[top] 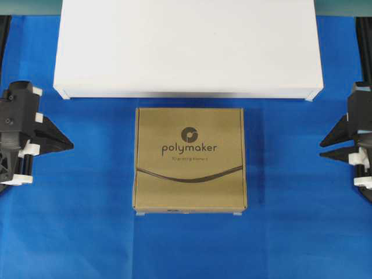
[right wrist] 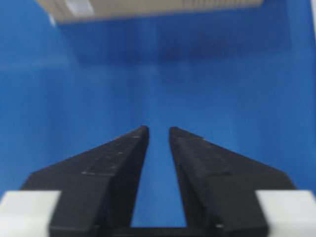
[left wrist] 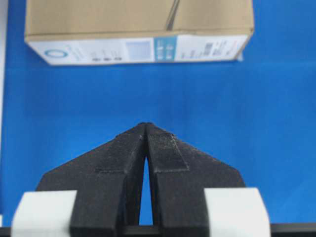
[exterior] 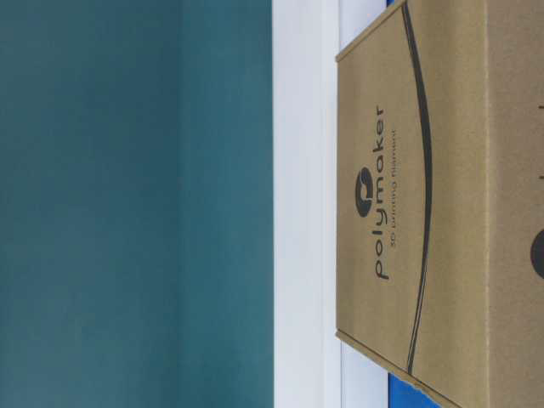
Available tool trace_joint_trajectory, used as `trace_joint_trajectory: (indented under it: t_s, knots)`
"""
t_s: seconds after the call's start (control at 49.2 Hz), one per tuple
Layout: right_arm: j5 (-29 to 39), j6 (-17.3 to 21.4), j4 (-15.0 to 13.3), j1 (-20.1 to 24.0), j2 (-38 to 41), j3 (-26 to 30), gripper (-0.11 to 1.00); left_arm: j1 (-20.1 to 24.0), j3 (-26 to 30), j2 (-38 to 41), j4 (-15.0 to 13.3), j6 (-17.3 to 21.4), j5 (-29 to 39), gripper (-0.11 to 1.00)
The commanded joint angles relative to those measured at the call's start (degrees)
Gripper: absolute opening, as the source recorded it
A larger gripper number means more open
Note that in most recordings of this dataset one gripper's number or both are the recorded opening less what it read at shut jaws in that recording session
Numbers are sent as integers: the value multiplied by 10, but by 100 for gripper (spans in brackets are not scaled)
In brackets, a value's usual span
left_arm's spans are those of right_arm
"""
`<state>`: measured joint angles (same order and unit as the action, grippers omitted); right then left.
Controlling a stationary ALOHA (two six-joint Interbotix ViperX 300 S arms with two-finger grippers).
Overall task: Place the cardboard box on the stand after clamping it between your arms.
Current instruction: 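Move both grippers inward toward the sides of the polymaker box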
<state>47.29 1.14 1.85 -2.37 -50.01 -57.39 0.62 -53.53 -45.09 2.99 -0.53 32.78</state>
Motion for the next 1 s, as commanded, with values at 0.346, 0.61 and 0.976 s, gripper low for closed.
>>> trace_joint_trajectory:
  t_s: [0.346,0.61,0.976]
  knots:
    - [4,-4,-14,-2,81,11,96,13,0,60,3,-5,-15,61]
    - [-58,-11,-20,-3,150,-4,99,15,-18,127,2,-4,-65,87]
    - [-206,-11,-20,-3,276,-11,99,21,0,259,2,2,-170,87]
